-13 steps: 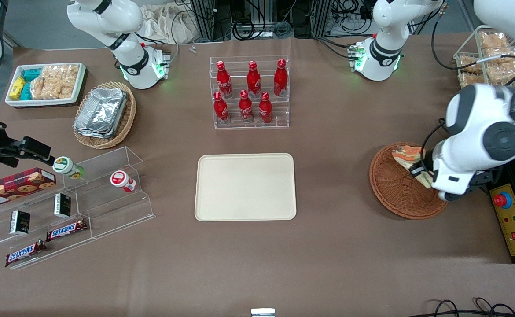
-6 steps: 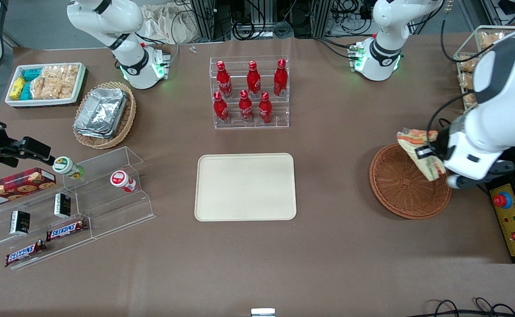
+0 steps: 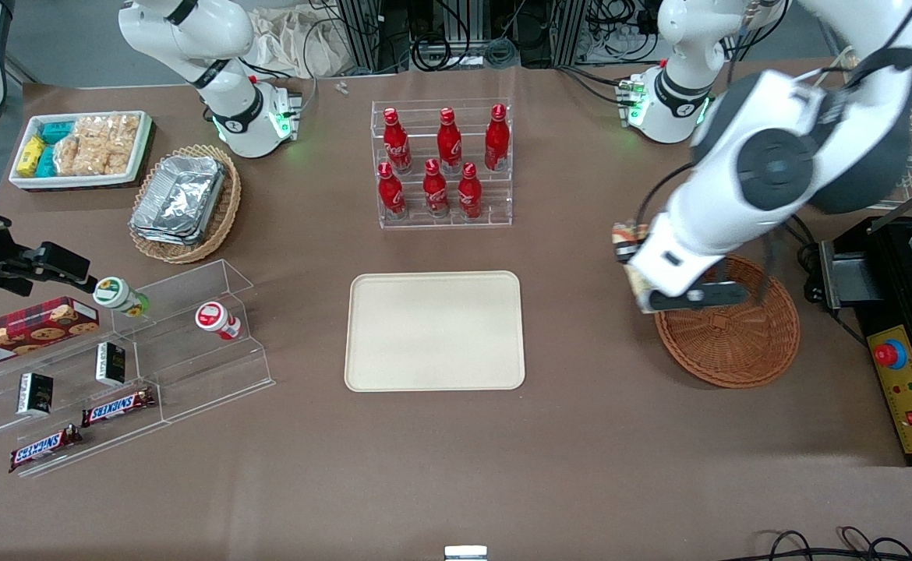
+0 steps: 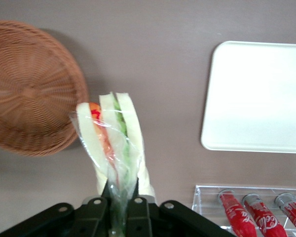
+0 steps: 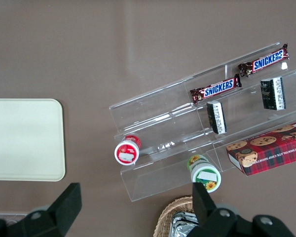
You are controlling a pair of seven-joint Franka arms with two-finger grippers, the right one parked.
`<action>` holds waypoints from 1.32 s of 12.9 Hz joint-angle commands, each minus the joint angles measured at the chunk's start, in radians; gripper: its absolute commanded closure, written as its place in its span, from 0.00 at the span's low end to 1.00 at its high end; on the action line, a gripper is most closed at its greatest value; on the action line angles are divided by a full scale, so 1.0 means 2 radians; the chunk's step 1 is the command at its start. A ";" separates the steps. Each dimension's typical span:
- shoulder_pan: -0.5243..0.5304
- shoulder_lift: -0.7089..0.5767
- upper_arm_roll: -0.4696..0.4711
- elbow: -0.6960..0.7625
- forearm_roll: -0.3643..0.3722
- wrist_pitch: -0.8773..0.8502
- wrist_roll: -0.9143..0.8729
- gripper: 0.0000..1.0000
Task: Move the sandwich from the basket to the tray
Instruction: 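Lift the sandwich out of the basket with the left gripper, then carry the sandwich over the cream tray and lower it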
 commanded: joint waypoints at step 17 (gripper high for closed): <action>-0.139 0.237 0.007 0.008 0.157 0.209 -0.095 0.99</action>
